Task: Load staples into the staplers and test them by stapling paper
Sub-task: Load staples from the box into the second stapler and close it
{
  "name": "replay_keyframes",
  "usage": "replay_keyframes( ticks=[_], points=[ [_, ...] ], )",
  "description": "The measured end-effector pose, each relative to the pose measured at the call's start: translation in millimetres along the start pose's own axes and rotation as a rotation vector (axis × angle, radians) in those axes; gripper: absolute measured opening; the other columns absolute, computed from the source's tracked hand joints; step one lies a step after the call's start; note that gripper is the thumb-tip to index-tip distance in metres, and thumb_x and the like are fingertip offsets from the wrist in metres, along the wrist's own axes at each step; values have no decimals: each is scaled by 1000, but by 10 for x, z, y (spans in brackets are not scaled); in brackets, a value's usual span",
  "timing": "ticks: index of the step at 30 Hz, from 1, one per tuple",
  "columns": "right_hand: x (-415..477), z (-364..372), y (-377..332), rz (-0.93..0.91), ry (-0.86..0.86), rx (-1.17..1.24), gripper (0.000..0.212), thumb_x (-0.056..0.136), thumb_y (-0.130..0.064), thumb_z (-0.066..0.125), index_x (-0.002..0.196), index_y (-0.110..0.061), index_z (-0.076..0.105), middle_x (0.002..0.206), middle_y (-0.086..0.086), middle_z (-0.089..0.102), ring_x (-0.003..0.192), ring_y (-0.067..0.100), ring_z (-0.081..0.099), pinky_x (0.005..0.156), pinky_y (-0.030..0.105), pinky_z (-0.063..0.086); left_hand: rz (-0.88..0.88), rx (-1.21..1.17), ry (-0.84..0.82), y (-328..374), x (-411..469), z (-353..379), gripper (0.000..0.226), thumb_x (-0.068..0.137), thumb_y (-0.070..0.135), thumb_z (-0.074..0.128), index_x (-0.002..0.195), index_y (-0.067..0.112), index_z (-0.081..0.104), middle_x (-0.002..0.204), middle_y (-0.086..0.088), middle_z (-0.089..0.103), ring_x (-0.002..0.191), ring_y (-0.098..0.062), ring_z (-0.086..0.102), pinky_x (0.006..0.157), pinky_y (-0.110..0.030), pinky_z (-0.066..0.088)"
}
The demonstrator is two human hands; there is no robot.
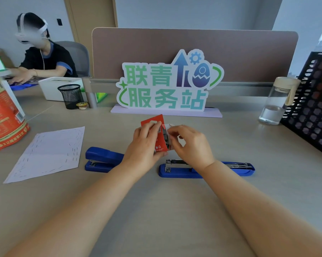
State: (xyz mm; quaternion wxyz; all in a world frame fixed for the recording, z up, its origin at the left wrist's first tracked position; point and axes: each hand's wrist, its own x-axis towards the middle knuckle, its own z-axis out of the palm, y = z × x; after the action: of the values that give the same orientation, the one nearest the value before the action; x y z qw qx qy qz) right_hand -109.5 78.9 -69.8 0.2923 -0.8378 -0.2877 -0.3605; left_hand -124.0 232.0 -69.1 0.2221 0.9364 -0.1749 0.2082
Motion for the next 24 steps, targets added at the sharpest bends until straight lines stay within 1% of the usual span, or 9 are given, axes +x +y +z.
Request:
replay_keyframes(
  ticks=[2, 5, 11, 14, 17, 19, 21, 23, 24],
  points=[
    [2, 3, 10, 19, -28, 16, 14, 77, -7, 61, 90, -6, 68, 80, 9, 71, 72, 26, 65, 61, 39, 58, -14, -19, 2, 2, 4, -7, 84, 76, 31, 71, 143, 14, 22, 148, -2, 24, 133, -24, 25, 106, -38, 36],
    [3, 18, 5, 20, -109, 73, 17, 76, -8, 62, 90, -6, 70, 80, 8, 68, 73, 22, 62, 67, 32, 55, -39, -65, -6, -7, 9, -9, 83, 75, 27, 73, 141, 13, 25, 147, -4, 25, 133, -25, 26, 107, -37, 33],
    [22, 37, 18, 94, -209, 140, 31, 76, -10, 70, 106, -6, 68, 91, 10, 65, 76, 11, 53, 76, 25, 48, -32, -94, -46, -74, 18, -29, 82, 75, 22, 73, 141, 14, 25, 147, -4, 26, 133, -24, 26, 109, -34, 29],
    [30, 30, 21, 129, -262, 156, 38, 77, -11, 71, 114, -8, 64, 93, 5, 60, 77, 10, 50, 76, 14, 41, -23, -102, -85, -81, 15, -34, 81, 76, 21, 72, 142, 16, 24, 147, -1, 25, 134, -22, 24, 109, -34, 30],
    [45, 15, 42, 159, -323, 164, 41, 78, -12, 70, 118, -10, 61, 97, 8, 58, 79, 12, 50, 72, 5, 35, -13, -108, -117, -80, 17, -38, 81, 76, 22, 72, 142, 17, 24, 146, 1, 25, 134, -19, 23, 108, -32, 30],
    [56, 9, 50, 165, -368, 161, 40, 79, -12, 69, 118, -11, 61, 99, 8, 56, 80, 13, 49, 71, 5, 35, -8, -111, -137, -75, 15, -44, 82, 76, 23, 72, 142, 18, 24, 147, 1, 24, 134, -19, 23, 108, -32, 30],
    [58, 2, 50, 162, -403, 156, 36, 79, -12, 68, 114, -12, 64, 96, 5, 52, 80, 14, 49, 72, 11, 39, -6, -113, -159, -68, 11, -49, 82, 76, 23, 72, 142, 19, 23, 147, 1, 24, 135, -19, 23, 108, -33, 31],
    [50, 0, 48, 174, -395, 163, 30, 78, -13, 69, 108, -11, 68, 94, 1, 50, 76, 13, 49, 72, 14, 40, -9, -109, -166, -65, 14, -50, 82, 76, 24, 72, 142, 19, 23, 147, 1, 23, 135, -19, 23, 108, -33, 31],
    [47, 2, 47, 179, -375, 171, 27, 78, -13, 69, 105, -10, 69, 92, 1, 50, 73, 10, 49, 70, 12, 40, -14, -108, -161, -65, 17, -53, 83, 76, 25, 72, 142, 19, 23, 148, 1, 23, 135, -18, 23, 108, -32, 31]
  ],
)
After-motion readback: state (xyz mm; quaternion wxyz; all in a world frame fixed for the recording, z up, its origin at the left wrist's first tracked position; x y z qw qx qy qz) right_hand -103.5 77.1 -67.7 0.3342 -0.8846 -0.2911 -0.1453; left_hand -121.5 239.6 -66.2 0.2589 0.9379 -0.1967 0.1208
